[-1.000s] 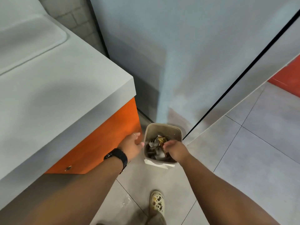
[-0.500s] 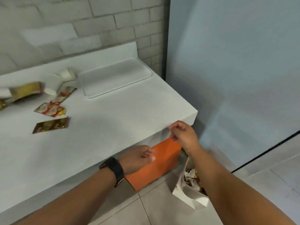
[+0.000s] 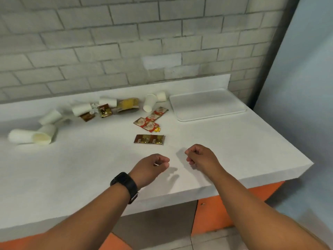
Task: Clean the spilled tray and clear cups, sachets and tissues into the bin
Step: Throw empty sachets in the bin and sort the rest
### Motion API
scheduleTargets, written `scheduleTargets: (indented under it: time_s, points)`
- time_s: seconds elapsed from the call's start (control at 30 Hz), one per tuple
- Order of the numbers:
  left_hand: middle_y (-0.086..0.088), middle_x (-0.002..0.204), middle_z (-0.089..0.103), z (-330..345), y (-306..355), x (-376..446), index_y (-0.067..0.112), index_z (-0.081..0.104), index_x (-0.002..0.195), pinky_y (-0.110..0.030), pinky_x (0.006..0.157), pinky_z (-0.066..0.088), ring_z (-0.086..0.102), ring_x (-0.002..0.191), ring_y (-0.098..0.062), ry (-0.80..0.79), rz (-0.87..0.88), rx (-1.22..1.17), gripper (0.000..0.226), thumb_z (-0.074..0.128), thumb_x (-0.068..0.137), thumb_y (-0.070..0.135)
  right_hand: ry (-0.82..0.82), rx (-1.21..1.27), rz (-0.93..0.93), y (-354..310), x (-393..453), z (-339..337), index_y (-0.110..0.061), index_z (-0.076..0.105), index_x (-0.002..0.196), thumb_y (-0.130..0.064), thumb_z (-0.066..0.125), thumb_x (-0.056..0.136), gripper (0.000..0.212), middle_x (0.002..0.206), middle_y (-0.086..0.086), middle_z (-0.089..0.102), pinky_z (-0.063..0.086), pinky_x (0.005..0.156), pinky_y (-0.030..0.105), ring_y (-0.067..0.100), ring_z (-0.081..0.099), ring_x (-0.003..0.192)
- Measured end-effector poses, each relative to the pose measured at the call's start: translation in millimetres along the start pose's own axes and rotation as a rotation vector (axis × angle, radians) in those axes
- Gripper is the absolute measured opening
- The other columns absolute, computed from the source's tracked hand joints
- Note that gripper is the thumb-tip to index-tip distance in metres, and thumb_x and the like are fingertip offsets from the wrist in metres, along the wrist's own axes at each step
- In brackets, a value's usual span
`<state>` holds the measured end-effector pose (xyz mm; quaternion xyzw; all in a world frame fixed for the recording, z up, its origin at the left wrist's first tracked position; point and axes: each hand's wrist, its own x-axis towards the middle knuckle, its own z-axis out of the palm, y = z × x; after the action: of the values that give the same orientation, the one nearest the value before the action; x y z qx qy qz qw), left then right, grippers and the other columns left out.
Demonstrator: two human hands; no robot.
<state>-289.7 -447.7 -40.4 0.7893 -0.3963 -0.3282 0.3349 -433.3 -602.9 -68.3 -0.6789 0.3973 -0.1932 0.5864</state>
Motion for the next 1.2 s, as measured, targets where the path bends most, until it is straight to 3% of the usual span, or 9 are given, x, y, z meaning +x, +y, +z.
scheduleTargets:
  time_s: [0.23,0.43,0.53,0.67,0.8,0.9,0.97,1.1,1.2]
  points:
    - [0.010,0.123,0.056,-53.0,-48.9,-1.9,0.026,0.056,0.125,-0.028,0.095,0.045,0.055,0.108,-0.009,0.087,-0.062,0.036,0.034,0.056,0.093,0.036,-0.017,-0.087,-0.048,-8.9,19.0,69.9,-0.018,0.067,0.081,-0.023,0.062,0.089,0.011,0.089,0.004,0.070,0.053,0.083,0.039,0.024,0.066,0.084]
    - [0.005,0.134,0.052,-64.3,-68.3,22.3,0.024,0.055,0.126,-0.028,0.094,0.046,0.054,0.116,-0.013,0.116,-0.098,-0.008,0.038,0.059,0.090,0.035,0.006,-0.192,-0.070,-16.9,34.0,95.1,-0.015,0.065,0.084,-0.030,0.062,0.090,0.016,0.084,0.000,0.066,0.043,0.065,0.024,0.013,0.058,0.077]
    - [0.001,0.138,0.045,-61.9,-69.0,46.4,0.024,0.051,0.130,-0.028,0.097,0.043,0.050,0.122,-0.016,0.128,-0.120,0.025,0.041,0.059,0.090,0.035,0.017,-0.214,-0.082,-19.3,54.0,94.0,-0.018,0.065,0.082,-0.031,0.061,0.090,0.016,0.080,-0.003,0.064,0.041,0.062,0.024,0.011,0.056,0.073]
    - [-0.001,0.145,0.036,-57.2,-61.3,70.8,0.026,0.042,0.138,-0.037,0.108,0.036,0.039,0.131,-0.022,0.142,-0.077,0.221,0.051,0.055,0.090,0.038,0.053,-0.162,-0.093,-23.0,74.4,92.3,-0.021,0.063,0.075,-0.025,0.061,0.089,0.014,0.074,-0.007,0.062,0.042,0.065,0.028,0.012,0.055,0.072]
    - [-0.001,0.146,0.039,-56.0,-49.5,111.8,0.024,0.038,0.141,-0.042,0.108,0.036,0.038,0.134,-0.025,0.147,-0.037,0.341,0.058,0.052,0.089,0.044,0.028,-0.113,-0.084,-32.1,113.2,88.0,-0.017,0.068,0.082,-0.023,0.062,0.089,0.010,0.082,-0.005,0.067,0.048,0.078,0.033,0.014,0.061,0.081]
    - [-0.001,0.158,0.020,-57.0,-45.7,139.4,0.026,0.021,0.150,-0.044,0.116,0.022,0.017,0.145,-0.027,0.040,-0.051,0.552,0.066,0.047,0.093,0.048,0.023,-0.131,-0.087,-39.0,141.1,84.9,-0.019,0.066,0.080,-0.024,0.062,0.089,0.011,0.080,-0.007,0.065,0.047,0.075,0.031,0.012,0.059,0.078]
    - [0.002,0.158,0.020,-58.7,-45.8,151.0,0.030,0.018,0.150,-0.046,0.114,0.023,0.019,0.144,-0.028,0.011,-0.057,0.672,0.066,0.046,0.093,0.050,0.013,-0.159,-0.089,-42.6,159.8,83.5,-0.022,0.065,0.080,-0.025,0.060,0.091,0.012,0.081,-0.008,0.064,0.046,0.073,0.030,0.013,0.059,0.079]
    - [0.006,0.142,0.042,-61.7,-53.1,152.4,0.037,0.034,0.141,-0.041,0.102,0.034,0.037,0.128,-0.025,0.123,-0.075,0.752,0.058,0.051,0.087,0.053,-0.034,-0.264,-0.076,-48.1,191.9,90.7,-0.022,0.066,0.099,-0.034,0.057,0.091,0.017,0.103,-0.004,0.068,0.049,0.084,0.034,0.018,0.063,0.098]
    - [0.003,0.128,0.047,-68.6,-56.8,146.2,0.039,0.041,0.134,-0.039,0.099,0.036,0.042,0.119,-0.024,0.194,-0.167,0.711,0.062,0.060,0.078,0.057,-0.042,-0.483,-0.077,-49.9,212.1,107.7,-0.019,0.059,0.125,-0.049,0.056,0.088,0.047,0.126,0.003,0.062,0.047,0.096,0.039,0.024,0.057,0.116]
